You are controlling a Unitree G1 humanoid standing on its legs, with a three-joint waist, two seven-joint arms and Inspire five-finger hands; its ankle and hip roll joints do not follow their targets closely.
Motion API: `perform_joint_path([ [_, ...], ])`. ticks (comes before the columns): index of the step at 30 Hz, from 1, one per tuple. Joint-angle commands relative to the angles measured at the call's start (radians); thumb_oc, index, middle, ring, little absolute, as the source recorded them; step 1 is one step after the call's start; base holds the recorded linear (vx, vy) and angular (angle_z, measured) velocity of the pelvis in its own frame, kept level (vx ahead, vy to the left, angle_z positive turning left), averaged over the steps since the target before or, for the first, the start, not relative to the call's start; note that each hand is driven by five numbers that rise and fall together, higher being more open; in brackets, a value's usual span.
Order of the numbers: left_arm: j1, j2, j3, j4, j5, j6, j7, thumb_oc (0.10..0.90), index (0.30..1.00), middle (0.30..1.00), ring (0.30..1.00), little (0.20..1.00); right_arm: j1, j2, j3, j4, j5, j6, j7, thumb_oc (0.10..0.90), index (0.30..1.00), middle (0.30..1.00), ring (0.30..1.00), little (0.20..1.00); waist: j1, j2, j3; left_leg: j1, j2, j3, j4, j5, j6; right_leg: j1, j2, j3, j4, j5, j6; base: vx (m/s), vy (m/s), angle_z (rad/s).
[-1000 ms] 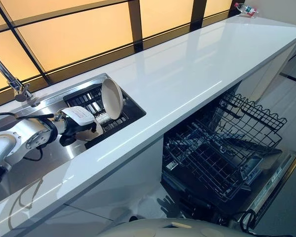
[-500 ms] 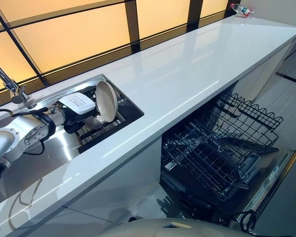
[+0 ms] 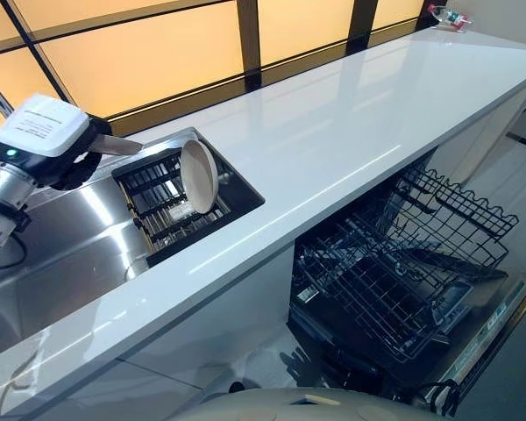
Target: Pick up plates and place into dishwasher.
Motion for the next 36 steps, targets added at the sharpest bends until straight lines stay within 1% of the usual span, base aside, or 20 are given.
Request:
perform_joint_path([
  [1,-0.083,0.102,0.217,-0.053,-0.050,-0.026,0.132,0.100,0.300,0.300,0.300,0.200,0.002,0.038,0.045,-0.107,-0.015,0.016,0.117,0.800,0.900,0.900,0.900,0.900,-0.023,0.018,0.011,0.044,-0.161,0.061,0.008,-0.159,0.119,0.007,0.057,-0.016,0.043,-0.100,0.020,0.00,0.000,0.00],
  [4,-0.074,0.071,0.220,-0.099,-0.034,-0.039,0.138,0.100,0.300,0.300,0.300,0.200,0.021,0.043,0.077,-0.193,-0.011,0.004,0.133,0.800,0.900,0.900,0.900,0.900,-0.027,0.011,0.014,0.042,-0.164,0.059,0.008,-0.159,0.120,0.001,0.052,-0.016,0.047,-0.097,0.024,-0.01,0.020,0.08],
  [7,-0.070,0.042,0.214,-0.133,-0.025,-0.048,0.135,0.100,0.300,0.300,0.300,0.200,0.046,0.046,0.102,-0.280,-0.022,-0.031,0.139,0.800,0.900,0.900,0.900,0.900,-0.035,0.005,0.016,0.040,-0.168,0.057,0.008,-0.158,0.122,-0.005,0.046,-0.012,0.046,-0.089,0.031,-0.01,0.032,0.01],
  [9,-0.071,0.024,0.204,-0.149,-0.017,-0.045,0.138,0.100,0.300,0.300,0.300,0.200,0.070,0.047,0.117,-0.359,-0.036,-0.039,0.133,0.800,0.900,0.900,0.900,0.900,-0.046,0.002,0.018,0.037,-0.172,0.057,0.008,-0.159,0.125,-0.012,0.042,-0.004,0.043,-0.082,0.037,-0.03,0.049,-0.02],
  [13,-0.063,0.017,0.193,-0.153,-0.019,-0.048,0.147,0.100,0.300,0.300,0.300,0.200,0.106,0.045,0.136,-0.476,-0.063,-0.039,0.119,0.800,0.900,0.900,0.900,0.900,-0.062,-0.002,0.023,0.034,-0.178,0.067,0.008,-0.159,0.128,-0.026,0.032,0.010,0.042,-0.067,0.051,-0.04,0.064,-0.06],
  [17,-0.046,0.029,0.173,-0.148,-0.026,-0.043,0.174,0.100,0.300,0.300,0.300,0.200,0.145,0.030,0.151,-0.614,-0.070,0.021,0.138,0.800,0.900,0.900,0.900,0.900,-0.083,-0.006,0.032,0.033,-0.180,0.084,0.008,-0.160,0.132,-0.046,0.023,0.028,0.052,-0.053,0.066,-0.04,0.078,-0.13],
  [22,0.001,0.019,0.151,-0.144,0.002,-0.046,0.249,0.100,0.300,0.300,0.300,0.200,0.173,-0.012,0.150,-0.782,0.027,0.093,0.175,0.800,0.900,0.900,0.900,0.900,-0.094,-0.018,0.046,0.033,-0.177,0.108,0.008,-0.156,0.135,-0.071,0.014,0.030,0.082,-0.048,0.078,-0.04,0.065,-0.13],
  [26,0.052,0.011,0.168,-0.144,0.015,-0.060,0.303,0.100,0.300,0.300,0.300,0.200,0.185,-0.046,0.121,-0.868,0.088,0.116,0.200,0.800,0.900,0.900,0.900,0.900,-0.098,-0.029,0.051,0.032,-0.175,0.121,0.008,-0.153,0.136,-0.072,0.013,0.033,0.084,-0.046,0.079,-0.02,0.042,-0.10],
  [28,0.089,0.003,0.180,-0.150,0.024,-0.060,0.338,0.100,0.300,0.300,0.300,0.200,0.193,-0.080,0.094,-0.928,0.114,0.143,0.237,0.800,0.900,0.900,0.900,0.900,-0.100,-0.036,0.051,0.030,-0.173,0.128,0.008,-0.152,0.135,-0.069,0.014,0.035,0.079,-0.045,0.078,-0.01,0.031,-0.14],
  [31,0.129,-0.007,0.198,-0.155,0.025,-0.061,0.375,0.100,0.300,0.300,0.300,0.200,0.201,-0.127,0.063,-0.987,0.133,0.156,0.322,0.800,0.900,0.900,0.900,0.900,-0.102,-0.043,0.049,0.028,-0.171,0.134,0.008,-0.151,0.135,-0.065,0.016,0.038,0.073,-0.043,0.076,-0.01,0.013,-0.11],
  [32,0.146,-0.009,0.205,-0.157,0.017,-0.061,0.393,0.100,0.300,0.300,0.300,0.200,0.204,-0.153,0.040,-1.024,0.162,0.150,0.352,0.800,0.900,0.900,0.900,0.900,-0.102,-0.047,0.048,0.027,-0.170,0.136,0.008,-0.150,0.135,-0.064,0.017,0.039,0.072,-0.043,0.075,0.00,0.005,-0.07],
  [33,0.159,-0.013,0.209,-0.157,0.013,-0.062,0.406,0.100,0.300,0.300,0.300,0.200,0.203,-0.176,0.021,-1.050,0.197,0.130,0.359,0.800,0.900,0.900,0.900,0.900,-0.102,-0.051,0.047,0.027,-0.170,0.136,0.008,-0.149,0.135,-0.063,0.018,0.040,0.071,-0.043,0.073,0.00,0.002,-0.04],
  [36,0.181,-0.025,0.221,-0.161,-0.010,-0.063,0.427,0.100,0.300,0.300,0.300,0.200,0.187,-0.216,-0.042,-1.117,0.283,0.063,0.322,0.800,0.900,0.900,0.900,0.900,-0.107,-0.055,0.044,0.025,-0.167,0.138,0.008,-0.147,0.136,-0.064,0.021,0.048,0.068,-0.041,0.070,0.00,-0.002,-0.02],
])
